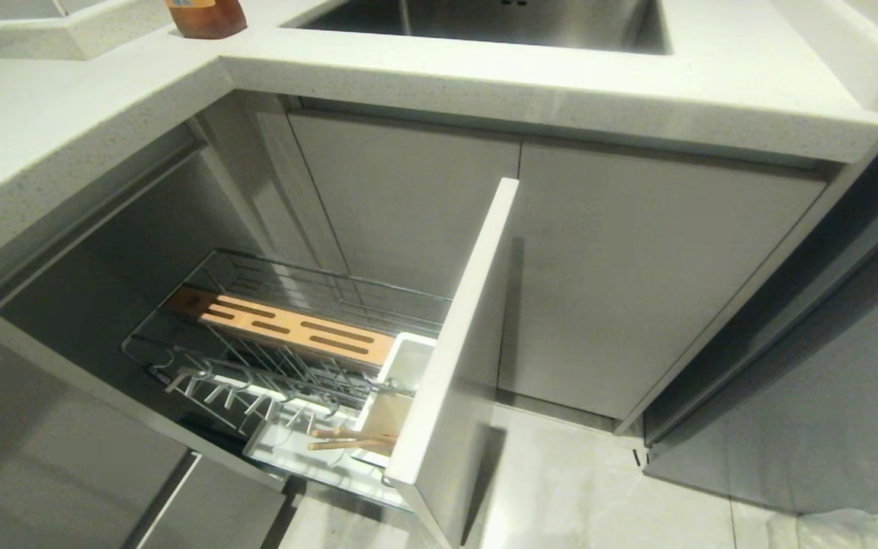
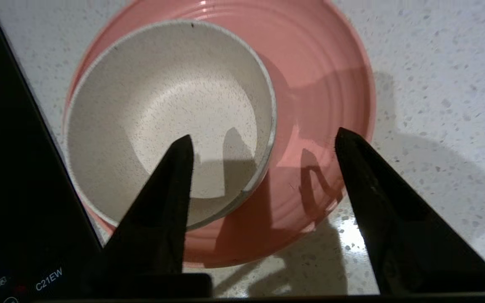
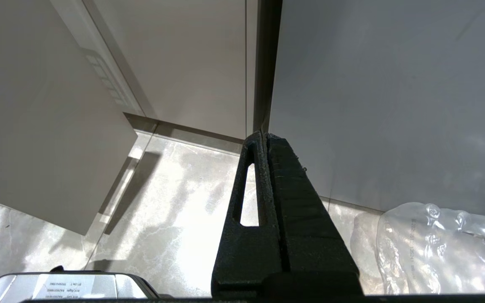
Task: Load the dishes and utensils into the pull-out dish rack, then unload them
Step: Take the spoon out of the cupboard
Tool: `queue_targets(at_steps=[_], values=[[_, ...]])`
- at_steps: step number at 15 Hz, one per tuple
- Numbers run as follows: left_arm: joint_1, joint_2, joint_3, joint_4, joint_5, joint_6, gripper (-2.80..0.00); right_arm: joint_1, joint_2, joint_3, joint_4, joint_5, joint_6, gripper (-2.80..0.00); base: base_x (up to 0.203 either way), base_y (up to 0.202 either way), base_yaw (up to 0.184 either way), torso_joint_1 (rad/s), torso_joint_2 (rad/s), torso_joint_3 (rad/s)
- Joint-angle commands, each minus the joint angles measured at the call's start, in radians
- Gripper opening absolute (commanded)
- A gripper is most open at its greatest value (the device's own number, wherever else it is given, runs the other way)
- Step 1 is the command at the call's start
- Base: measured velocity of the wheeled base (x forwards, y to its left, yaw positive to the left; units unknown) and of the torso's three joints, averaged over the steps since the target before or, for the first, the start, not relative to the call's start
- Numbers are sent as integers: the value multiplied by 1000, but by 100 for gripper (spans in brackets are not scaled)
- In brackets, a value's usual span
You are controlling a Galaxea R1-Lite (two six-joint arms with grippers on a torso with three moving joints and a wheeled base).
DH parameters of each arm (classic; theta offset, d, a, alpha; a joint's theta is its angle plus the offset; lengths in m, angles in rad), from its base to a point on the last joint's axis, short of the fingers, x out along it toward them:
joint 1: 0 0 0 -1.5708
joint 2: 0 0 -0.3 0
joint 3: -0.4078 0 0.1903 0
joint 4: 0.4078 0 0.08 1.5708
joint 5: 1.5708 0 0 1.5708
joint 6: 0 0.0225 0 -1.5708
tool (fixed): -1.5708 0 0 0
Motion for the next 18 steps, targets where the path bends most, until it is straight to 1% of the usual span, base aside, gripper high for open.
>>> queue_targets(at_steps=[1, 2, 4, 5, 6, 7, 8, 9, 10, 11, 12, 13, 15, 16, 18], values=[[1, -38, -2, -27, 6, -3, 0, 0, 0, 0, 1, 0, 0, -280, 0, 0, 0, 0, 0, 0], [2, -60, -2, -70, 12, -10, 0, 0, 0, 0, 1, -1, 0, -280, 0, 0, 0, 0, 0, 0], [-4, -121, 7, -165, 11, -67, 0, 0, 0, 0, 1, 0, 0, -280, 0, 0, 0, 0, 0, 0], [-16, -167, 31, -225, 9, -90, -280, 0, 0, 0, 0, -1, 0, -280, 0, 0, 0, 0, 0, 0], [-36, -213, 67, -299, 8, -115, -280, 0, 0, 0, 1, 1, 0, -280, 0, 0, 0, 0, 0, 0], [-62, -266, 109, -378, 8, -157, -280, 0, 0, 0, 1, 0, 0, -280, 0, 0, 0, 0, 0, 0], [-93, -323, 158, -479, 6, -212, -280, 0, 0, 0, 0, 0, 0, -280, 0, 0, 0, 0, 0, 0], [-135, -377, 212, -578, 2, -261, -280, 0, 0, 0, 1, -1, 0, -280, 0, 0, 0, 0, 0, 0], [-181, -417, 266, -650, -3, -296, -280, 0, 0, 0, 0, 1, 0, -280, 0, 0, 0, 0, 0, 0], [-234, -441, 303, -695, -11, -333, -280, 0, 0, 0, 0, -1, 0, -280, 0, 0, 0, 0, 0, 0], [-280, -453, 327, -717, -20, -364, -280, 0, 0, 0, 0, 1, 0, -280, 0, 0, 0, 0, 0, 0], [-345, -456, 353, -723, -27, -385, -280, 0, 0, 0, 0, -1, 0, -280, 0, 0, 0, 0, 0, 0], [-490, -440, 383, -722, -44, -403, -280, 0, 0, 0, 1, 0, 0, -280, 0, 0, 0, 0, 0, 0], [-549, -404, 388, -697, -51, -407, -280, 0, 0, 0, 1, 1, 0, -280, 0, 0, 0, 0, 0, 0], [-627, -303, 383, -593, -57, -408, -280, 0, 0, 0, 0, -1, 0, -280, 0, 0, 0, 0, 0, 0]])
